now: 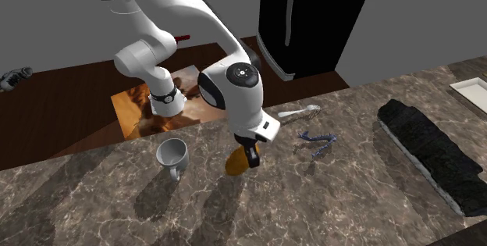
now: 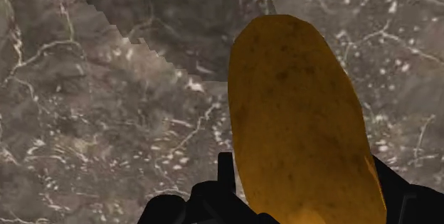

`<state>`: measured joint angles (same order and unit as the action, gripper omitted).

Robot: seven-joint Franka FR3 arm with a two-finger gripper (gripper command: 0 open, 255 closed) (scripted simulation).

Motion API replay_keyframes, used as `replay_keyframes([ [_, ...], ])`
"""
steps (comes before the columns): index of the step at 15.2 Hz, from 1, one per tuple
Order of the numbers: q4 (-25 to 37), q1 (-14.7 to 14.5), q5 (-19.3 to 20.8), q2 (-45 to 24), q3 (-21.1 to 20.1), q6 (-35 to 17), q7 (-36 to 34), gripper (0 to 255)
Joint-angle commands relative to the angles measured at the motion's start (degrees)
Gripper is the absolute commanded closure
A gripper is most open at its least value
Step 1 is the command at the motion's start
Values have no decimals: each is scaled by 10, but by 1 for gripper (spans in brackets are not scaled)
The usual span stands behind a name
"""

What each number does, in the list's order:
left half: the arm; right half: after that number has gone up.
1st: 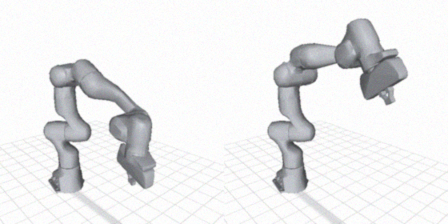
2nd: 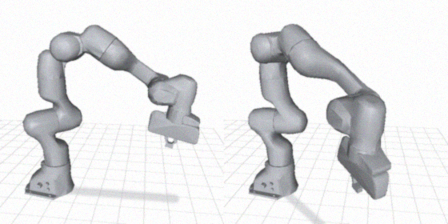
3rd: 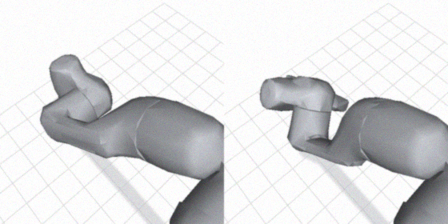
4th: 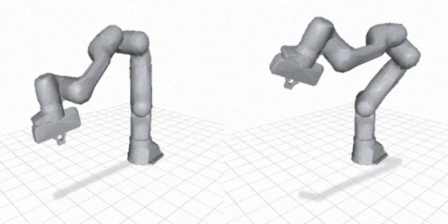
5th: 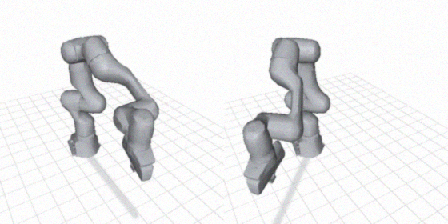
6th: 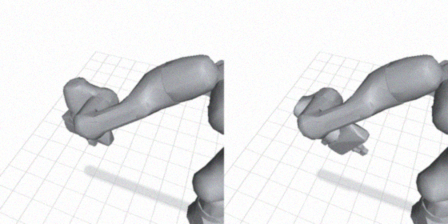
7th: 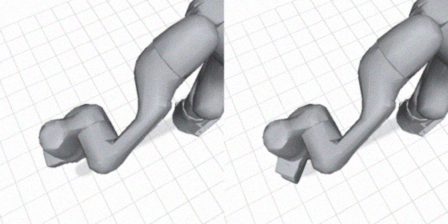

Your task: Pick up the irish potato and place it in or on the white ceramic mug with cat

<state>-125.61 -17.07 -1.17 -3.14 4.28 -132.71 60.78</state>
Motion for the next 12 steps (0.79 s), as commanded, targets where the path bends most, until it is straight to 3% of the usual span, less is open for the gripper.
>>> replay_keyframes([
  [1, 8, 0, 1, 8, 0, 16, -1, 255],
  [12, 53, 0, 6, 45, 0, 98, -5, 255],
])
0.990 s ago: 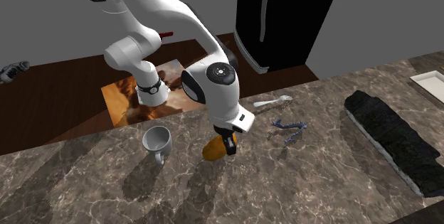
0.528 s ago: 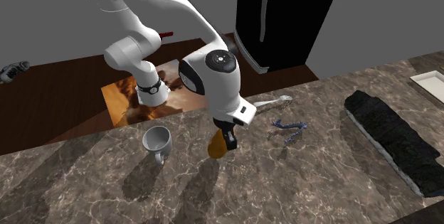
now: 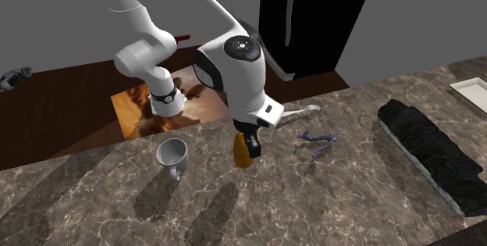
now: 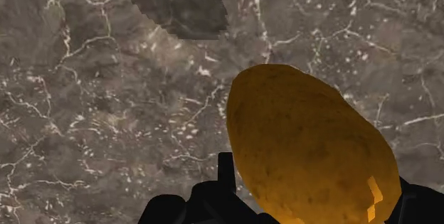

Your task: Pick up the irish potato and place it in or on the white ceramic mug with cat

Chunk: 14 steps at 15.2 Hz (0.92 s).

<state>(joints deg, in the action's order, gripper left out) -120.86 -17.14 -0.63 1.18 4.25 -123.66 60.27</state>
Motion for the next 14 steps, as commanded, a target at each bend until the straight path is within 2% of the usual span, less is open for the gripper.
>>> replay_keyframes([
  [1, 11, 0, 0, 4, 0, 15, 0, 255],
  [12, 73, 0, 3, 25, 0, 98, -2, 255],
  [14, 58, 5, 4, 41, 5, 100, 7, 255],
])
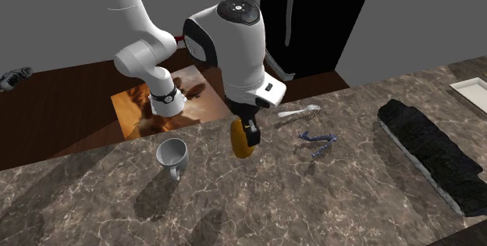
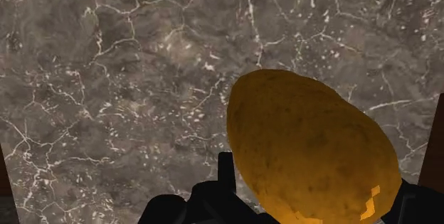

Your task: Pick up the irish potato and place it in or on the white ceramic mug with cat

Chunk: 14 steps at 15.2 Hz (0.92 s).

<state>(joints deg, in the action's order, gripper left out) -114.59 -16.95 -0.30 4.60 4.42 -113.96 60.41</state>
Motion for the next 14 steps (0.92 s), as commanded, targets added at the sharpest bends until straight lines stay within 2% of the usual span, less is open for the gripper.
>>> replay_keyframes([
  [1, -21, 8, 2, 23, 8, 2, 15, 255],
  [7, -105, 37, 16, 108, 45, 2, 74, 255],
  [14, -174, 77, 45, 193, 96, 16, 148, 255],
])
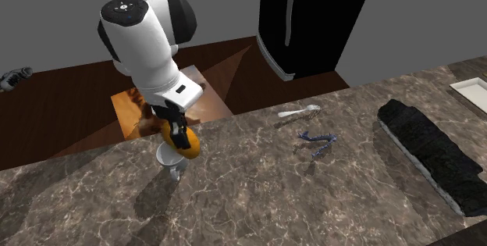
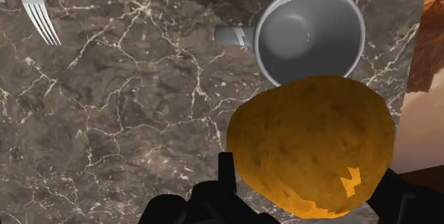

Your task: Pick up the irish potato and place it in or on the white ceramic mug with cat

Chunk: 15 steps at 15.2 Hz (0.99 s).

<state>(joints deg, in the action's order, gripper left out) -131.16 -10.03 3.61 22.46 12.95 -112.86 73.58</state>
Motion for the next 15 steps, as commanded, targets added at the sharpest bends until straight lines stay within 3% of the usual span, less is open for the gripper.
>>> replay_keyframes([
  [1, -15, 14, 11, 24, 19, 8, 27, 255],
  [15, -99, 19, 16, 4, 35, -96, 39, 255],
])
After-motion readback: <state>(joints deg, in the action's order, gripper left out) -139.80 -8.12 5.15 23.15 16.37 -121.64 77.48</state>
